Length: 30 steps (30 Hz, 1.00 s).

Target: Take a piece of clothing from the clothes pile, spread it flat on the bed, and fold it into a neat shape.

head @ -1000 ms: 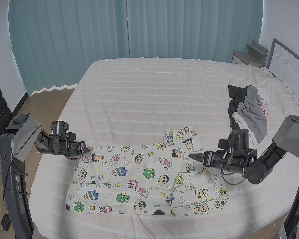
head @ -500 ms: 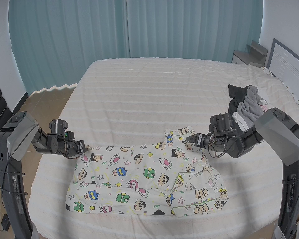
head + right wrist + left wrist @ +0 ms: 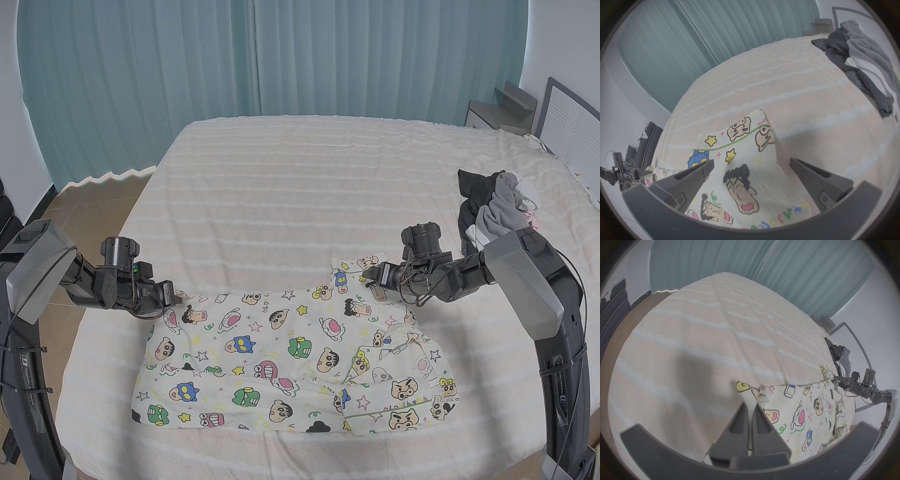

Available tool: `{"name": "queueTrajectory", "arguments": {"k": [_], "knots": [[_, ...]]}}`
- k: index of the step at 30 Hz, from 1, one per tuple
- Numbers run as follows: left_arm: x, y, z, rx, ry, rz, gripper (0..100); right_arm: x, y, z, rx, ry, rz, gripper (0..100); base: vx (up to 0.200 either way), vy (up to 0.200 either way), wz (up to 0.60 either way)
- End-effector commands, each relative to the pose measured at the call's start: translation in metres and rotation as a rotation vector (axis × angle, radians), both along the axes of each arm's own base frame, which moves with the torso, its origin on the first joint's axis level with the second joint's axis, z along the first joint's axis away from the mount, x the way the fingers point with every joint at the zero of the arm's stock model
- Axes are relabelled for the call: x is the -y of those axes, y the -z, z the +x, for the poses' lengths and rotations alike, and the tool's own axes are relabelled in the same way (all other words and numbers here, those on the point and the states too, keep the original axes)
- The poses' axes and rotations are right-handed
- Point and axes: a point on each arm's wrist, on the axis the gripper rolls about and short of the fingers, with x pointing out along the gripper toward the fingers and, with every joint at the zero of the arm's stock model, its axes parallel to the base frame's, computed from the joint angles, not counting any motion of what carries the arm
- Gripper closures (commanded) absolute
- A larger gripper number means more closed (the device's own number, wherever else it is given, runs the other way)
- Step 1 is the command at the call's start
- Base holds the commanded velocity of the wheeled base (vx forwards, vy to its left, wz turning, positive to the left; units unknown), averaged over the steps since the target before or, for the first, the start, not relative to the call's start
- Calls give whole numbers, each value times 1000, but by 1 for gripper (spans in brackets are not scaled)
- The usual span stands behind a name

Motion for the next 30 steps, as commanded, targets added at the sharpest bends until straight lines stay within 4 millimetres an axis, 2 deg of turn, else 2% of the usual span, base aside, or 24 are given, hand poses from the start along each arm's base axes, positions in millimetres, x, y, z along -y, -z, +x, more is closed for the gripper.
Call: {"name": "queueTrajectory", "arguments": {"k": [1,2,3,10,12,18,30], "knots": [[3,-5,-1,10,6,1,100,-8,23,6,-28,-11,-7,0,0,0,0],[3,-7,-1,13,6,1,100,-10,23,6,-27,-15,-6,0,0,0,0],[3,-7,-2,13,6,1,100,-10,23,6,-22,-15,-5,100,0,0,0],[3,-8,-3,14,1,8,100,-10,11,8,-10,35,70,100,0,0,0],[3,-12,-6,18,-3,15,100,-10,-1,6,4,41,90,100,0,0,0],[4,-23,-8,43,-4,19,100,-9,-16,3,30,43,105,100,0,0,0],[2,-42,-17,77,-11,23,100,9,-38,-10,78,66,149,100,0,0,0]]}}
